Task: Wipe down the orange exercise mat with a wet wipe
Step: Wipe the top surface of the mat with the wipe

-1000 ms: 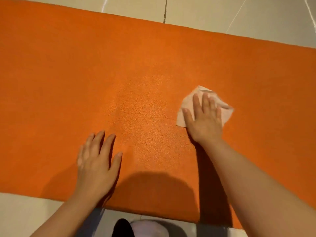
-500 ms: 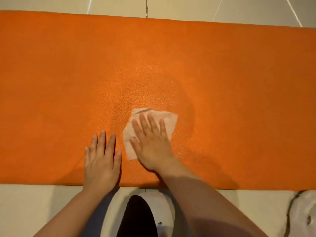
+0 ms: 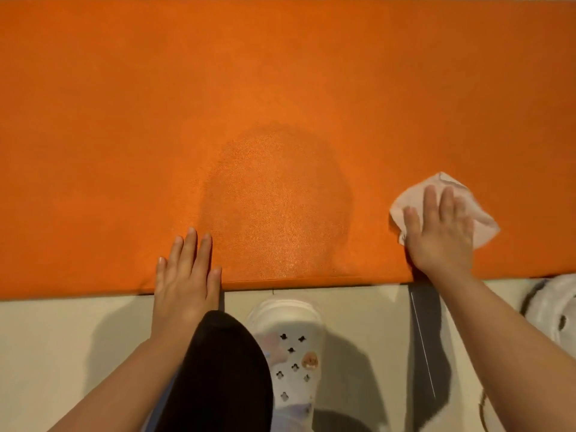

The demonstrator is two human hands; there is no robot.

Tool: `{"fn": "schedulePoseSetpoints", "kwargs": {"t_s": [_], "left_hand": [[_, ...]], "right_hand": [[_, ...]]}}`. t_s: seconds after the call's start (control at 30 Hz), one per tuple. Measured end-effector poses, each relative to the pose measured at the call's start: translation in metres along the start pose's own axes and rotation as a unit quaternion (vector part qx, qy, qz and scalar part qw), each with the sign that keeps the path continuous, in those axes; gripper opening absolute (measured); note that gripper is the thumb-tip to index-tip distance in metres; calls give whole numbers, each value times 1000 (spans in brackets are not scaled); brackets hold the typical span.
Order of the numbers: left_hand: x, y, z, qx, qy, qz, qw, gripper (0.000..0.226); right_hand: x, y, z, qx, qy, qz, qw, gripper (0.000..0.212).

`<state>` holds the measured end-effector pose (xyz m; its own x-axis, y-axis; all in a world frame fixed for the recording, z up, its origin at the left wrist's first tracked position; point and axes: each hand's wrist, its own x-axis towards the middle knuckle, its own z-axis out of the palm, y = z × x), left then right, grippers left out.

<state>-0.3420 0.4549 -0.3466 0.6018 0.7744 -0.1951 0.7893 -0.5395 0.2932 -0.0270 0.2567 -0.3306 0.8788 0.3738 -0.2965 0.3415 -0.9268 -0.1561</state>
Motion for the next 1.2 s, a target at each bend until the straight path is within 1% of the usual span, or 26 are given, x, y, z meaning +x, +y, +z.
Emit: {"fn": "schedulePoseSetpoints", "kwargs": {"t_s": [0.03,0.1,0.13,0.17,0.2,0.27,0.3,0.37,0.43,0.47,0.53,0.63,0.67,0.73,0.8,0.9,0.93,1.0,1.07,1.13,1.2], "left_hand": [[0,3,0,-2,-1,-7,1000,65],[-2,10,-1,-5,-1,-27,1000,56],[-3,13,-1,-4,0,-36,999,53],[-4,17,-2,-3,0,-41,999,53],[-4,20,-4,-5,-3,-47,999,55],[-7,21,-7,-11,-15,-46,999,55],[-8,19,-8,-16,-22,-41,999,55],[-11,15,-11,-23,-30,-29,999,55],[-14,11,-13,-22,-37,-20,999,54],[-16,10,-13,-22,-42,-16,999,54],[-20,9,-14,-26,-44,-8,999,55],[-22,11,-15,-31,-45,-6,999,66],[-23,12,-15,-29,-45,-5,999,67],[-24,12,-14,-29,-40,1,999,67],[-25,12,-13,-26,-28,5,999,69],[-27,15,-11,-27,-18,-2,999,70],[-28,15,-11,-29,-18,-8,999,68],[-28,16,-11,-37,-21,-21,999,67],[-27,18,-12,-42,-31,-33,998,66],[-25,19,-14,-58,-40,-41,997,64],[-22,22,-19,-86,-47,-62,993,66]], "right_hand": [[-5,0,2,12,7,16,1000,63],[-16,-17,8,46,6,65,997,58],[-22,-31,13,56,1,76,996,56],[-30,-46,19,54,-4,66,996,56],[-40,-64,26,42,-13,27,999,55],[-67,-104,39,32,-50,-97,993,55],[-80,-123,44,27,-81,-169,982,56],[-98,-147,46,10,-149,-291,945,56],[-90,-141,41,-6,-182,-352,918,56],[-82,-128,39,-23,-178,-361,915,57],[-67,-89,35,-55,-145,-335,929,62],[-57,-18,27,-37,-58,-225,972,82],[-56,6,23,-26,-41,-183,982,84],[-60,43,16,-16,-40,-107,993,81],[-65,56,15,-7,-26,-78,997,82],[-71,52,21,2,-15,-85,996,88],[-71,51,22,-3,-18,-100,995,90],[-74,53,29,-22,-9,-157,987,92],[-77,53,33,-15,14,-200,980,80],[-80,45,30,18,34,-193,980,63],[-87,30,27,79,43,-188,978,57]]}}
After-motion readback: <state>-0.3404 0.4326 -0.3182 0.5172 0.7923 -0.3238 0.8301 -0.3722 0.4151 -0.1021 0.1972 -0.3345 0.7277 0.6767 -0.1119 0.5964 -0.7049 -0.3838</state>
